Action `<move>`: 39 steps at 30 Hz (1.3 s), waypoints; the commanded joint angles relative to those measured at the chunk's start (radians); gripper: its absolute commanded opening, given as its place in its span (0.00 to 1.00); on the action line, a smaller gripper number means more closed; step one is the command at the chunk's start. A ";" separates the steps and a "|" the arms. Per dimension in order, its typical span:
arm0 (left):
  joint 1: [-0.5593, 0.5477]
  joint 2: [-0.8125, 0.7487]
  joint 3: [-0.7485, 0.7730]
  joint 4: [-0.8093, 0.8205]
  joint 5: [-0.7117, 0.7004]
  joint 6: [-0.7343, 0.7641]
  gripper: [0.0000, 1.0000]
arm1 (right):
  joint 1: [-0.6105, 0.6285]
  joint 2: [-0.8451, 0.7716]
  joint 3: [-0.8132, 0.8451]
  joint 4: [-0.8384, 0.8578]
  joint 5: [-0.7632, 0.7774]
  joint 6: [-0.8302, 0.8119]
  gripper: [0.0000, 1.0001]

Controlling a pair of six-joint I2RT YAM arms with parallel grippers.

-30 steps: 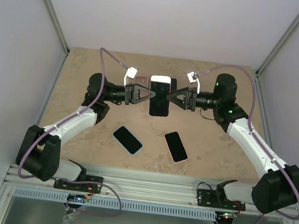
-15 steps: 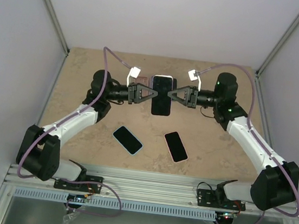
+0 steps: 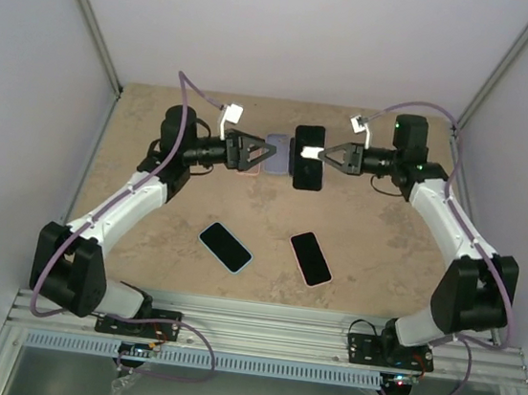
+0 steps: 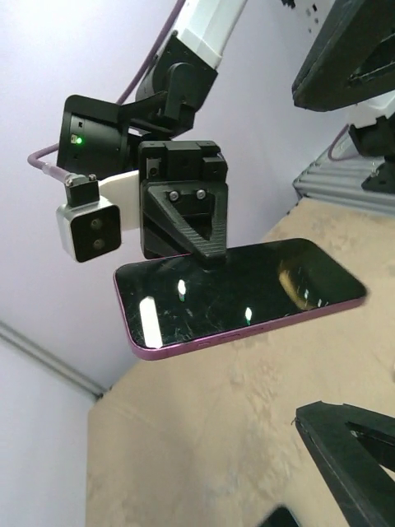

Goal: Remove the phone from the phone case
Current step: Place the phone at the center of the board.

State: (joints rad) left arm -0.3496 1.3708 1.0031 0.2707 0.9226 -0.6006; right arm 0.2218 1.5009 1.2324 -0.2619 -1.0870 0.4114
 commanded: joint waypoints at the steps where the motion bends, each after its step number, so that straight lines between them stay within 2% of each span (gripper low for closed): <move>1: 0.040 0.015 0.033 -0.114 -0.058 0.089 0.99 | -0.080 0.089 0.079 -0.168 0.029 -0.193 0.01; 6: 0.055 0.011 0.052 -0.149 -0.062 0.125 0.99 | -0.150 0.273 0.218 -0.331 0.120 -0.359 0.01; 9: 0.055 0.008 0.055 -0.159 -0.066 0.131 0.99 | -0.200 0.407 0.294 -0.384 0.121 -0.374 0.01; 19: 0.055 -0.046 0.018 -0.135 -0.065 0.113 0.99 | -0.262 0.628 0.419 -0.365 0.152 -0.374 0.01; 30: 0.055 -0.059 0.032 -0.143 -0.066 0.106 0.99 | -0.262 0.858 0.672 -0.427 0.130 -0.375 0.01; 39: 0.055 -0.046 0.038 -0.158 -0.072 0.116 0.99 | -0.260 0.955 0.761 -0.375 0.074 -0.319 0.01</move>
State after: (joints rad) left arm -0.2981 1.3338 1.0294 0.1123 0.8501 -0.4934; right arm -0.0406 2.4268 1.9656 -0.6838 -0.9592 0.0628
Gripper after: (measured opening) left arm 0.992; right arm 0.071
